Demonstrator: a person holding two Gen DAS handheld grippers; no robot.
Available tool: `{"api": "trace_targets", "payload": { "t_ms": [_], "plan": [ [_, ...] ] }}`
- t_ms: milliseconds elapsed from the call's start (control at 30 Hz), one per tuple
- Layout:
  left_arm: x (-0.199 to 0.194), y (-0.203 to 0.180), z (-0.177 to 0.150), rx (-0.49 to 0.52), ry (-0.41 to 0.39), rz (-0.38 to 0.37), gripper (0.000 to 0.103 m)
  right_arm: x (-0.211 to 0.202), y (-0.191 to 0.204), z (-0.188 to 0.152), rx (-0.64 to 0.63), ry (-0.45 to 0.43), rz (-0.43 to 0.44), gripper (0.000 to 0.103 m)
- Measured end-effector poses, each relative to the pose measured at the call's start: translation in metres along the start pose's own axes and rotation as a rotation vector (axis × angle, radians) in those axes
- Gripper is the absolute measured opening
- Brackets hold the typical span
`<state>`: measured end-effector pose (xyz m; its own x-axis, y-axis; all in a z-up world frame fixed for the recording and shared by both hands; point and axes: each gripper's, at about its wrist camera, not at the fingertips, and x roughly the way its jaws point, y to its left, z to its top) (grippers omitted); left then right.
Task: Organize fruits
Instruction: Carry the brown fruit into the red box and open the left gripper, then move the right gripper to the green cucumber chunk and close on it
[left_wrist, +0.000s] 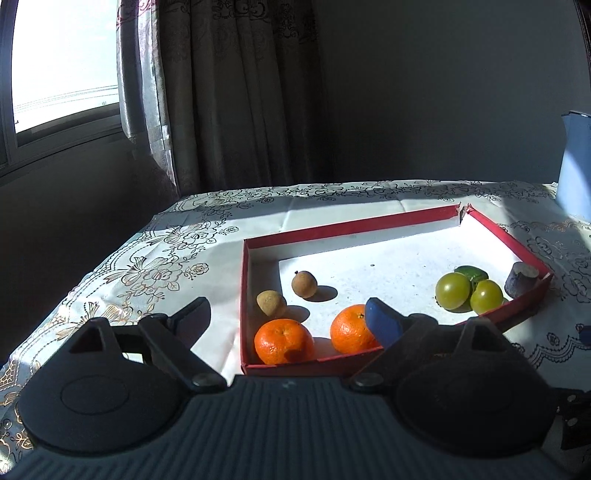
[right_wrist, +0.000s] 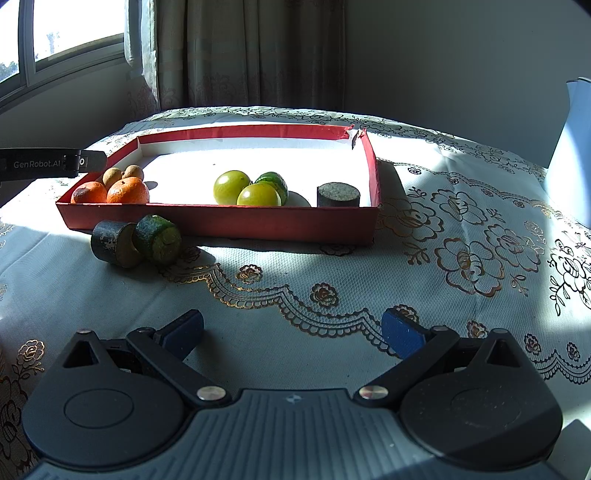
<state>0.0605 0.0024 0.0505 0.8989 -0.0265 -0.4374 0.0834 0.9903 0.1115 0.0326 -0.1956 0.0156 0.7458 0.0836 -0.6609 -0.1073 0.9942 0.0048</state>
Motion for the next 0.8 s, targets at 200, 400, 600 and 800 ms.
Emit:
{"api": "trace_targets", "payload": {
  "t_ms": [200,400,600,800],
  "plan": [
    [-0.029,0.001,-0.029,0.007,0.027,-0.001,0.103,0.0,0.0,0.0,0.0,0.0,0.0,0.103],
    [-0.015,0.001,-0.05,-0.032,0.146,0.024,0.103,0.0,0.0,0.0,0.0,0.0,0.0,0.103],
    [-0.008,0.006,-0.054,-0.061,0.208,0.011,0.103,0.0,0.0,0.0,0.0,0.0,0.0,0.103],
    [-0.007,0.008,-0.056,-0.078,0.225,0.011,0.103,0.0,0.0,0.0,0.0,0.0,0.0,0.103]
  ]
}}
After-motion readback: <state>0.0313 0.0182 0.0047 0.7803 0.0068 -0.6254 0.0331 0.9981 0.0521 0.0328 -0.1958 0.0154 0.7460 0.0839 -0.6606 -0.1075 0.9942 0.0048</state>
